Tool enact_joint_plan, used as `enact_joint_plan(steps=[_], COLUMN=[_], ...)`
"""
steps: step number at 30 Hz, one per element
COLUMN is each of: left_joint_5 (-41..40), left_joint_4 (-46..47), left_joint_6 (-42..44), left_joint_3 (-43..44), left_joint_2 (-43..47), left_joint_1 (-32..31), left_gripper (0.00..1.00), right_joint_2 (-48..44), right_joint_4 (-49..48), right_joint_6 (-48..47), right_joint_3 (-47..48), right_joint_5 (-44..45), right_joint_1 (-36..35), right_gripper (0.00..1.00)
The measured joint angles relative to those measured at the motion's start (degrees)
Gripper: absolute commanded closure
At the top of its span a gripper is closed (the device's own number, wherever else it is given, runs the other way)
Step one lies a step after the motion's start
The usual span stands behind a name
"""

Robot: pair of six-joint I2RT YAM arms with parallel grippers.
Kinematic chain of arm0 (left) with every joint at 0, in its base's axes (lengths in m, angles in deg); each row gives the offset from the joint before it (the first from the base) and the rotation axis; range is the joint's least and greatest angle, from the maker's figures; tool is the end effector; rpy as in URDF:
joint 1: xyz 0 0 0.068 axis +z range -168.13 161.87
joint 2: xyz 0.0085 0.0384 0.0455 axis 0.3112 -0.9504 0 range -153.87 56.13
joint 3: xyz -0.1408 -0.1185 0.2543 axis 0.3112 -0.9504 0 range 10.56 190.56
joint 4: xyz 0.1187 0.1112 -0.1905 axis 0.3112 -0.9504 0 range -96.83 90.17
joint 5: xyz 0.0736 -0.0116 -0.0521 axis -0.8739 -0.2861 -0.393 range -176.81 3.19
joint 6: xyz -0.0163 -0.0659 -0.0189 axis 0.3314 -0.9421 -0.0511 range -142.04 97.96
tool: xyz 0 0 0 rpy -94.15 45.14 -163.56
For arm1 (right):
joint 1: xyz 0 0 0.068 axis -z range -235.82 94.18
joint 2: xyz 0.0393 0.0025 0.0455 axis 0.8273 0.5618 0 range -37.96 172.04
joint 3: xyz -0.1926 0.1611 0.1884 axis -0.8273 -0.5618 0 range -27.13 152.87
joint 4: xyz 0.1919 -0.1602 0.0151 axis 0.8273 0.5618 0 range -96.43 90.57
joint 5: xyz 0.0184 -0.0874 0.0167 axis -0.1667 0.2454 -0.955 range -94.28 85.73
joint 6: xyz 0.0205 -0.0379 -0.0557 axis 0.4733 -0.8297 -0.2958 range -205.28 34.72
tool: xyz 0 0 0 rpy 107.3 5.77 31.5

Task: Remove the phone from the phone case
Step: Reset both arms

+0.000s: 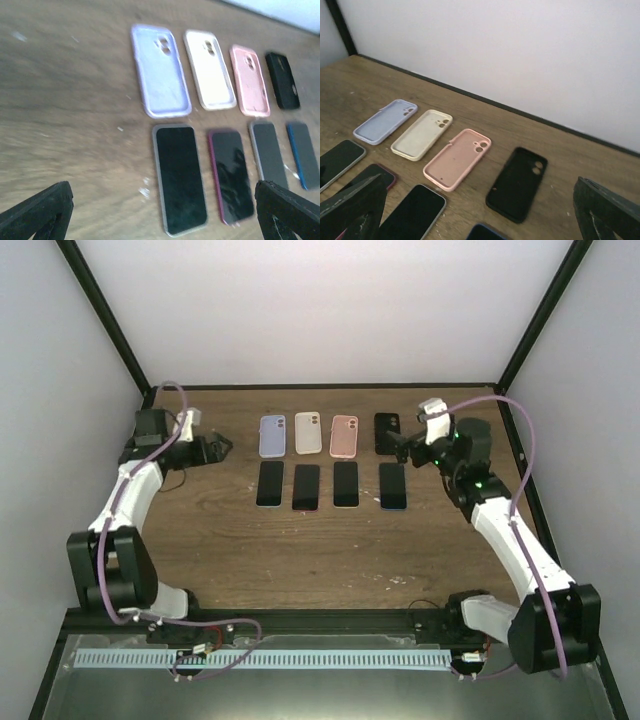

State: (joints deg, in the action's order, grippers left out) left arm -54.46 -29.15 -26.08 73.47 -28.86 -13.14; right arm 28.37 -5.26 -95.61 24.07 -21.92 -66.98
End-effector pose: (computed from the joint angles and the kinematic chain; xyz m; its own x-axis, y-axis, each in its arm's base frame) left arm 0.3101 -0.0040 0.2906 -0.7948 -0.1291 -0.5929 0.2037 0.8636 -0.4611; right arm 0.2532 0.0677 0.3549 -0.1867 -0.2110 -0.9595 -0.5115 0.8547 -0.0884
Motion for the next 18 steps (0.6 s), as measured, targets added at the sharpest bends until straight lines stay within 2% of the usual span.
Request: enact_joint_plan(steps=[7, 13, 18], left_joint_5=[-4.8, -10.2, -12.2], left_joint_4=[12.6, 34.6, 51.9], left_joint_6=[-0.5, 1.3, 1.8], left_joint_3=[-11.6, -31.5, -44.0], left_joint_2=[11.8, 20.4, 19.7], left_joint_1=[6.2, 6.9, 6.5], left_gripper=[0.0, 0.0, 0.0], right_joint_2=[-2.1, -1.2, 3.1], right_joint_4=[-9.3, -20.0, -30.0], right_joint_6=[5.3, 6.4, 6.3], right_joint_3=[-12.9, -24.2, -28.7], right_joint_5=[1.2, 1.9, 1.4], right_joint_1=[5.8, 11.1, 12.5], right_gripper=[0.0, 0.0, 0.0])
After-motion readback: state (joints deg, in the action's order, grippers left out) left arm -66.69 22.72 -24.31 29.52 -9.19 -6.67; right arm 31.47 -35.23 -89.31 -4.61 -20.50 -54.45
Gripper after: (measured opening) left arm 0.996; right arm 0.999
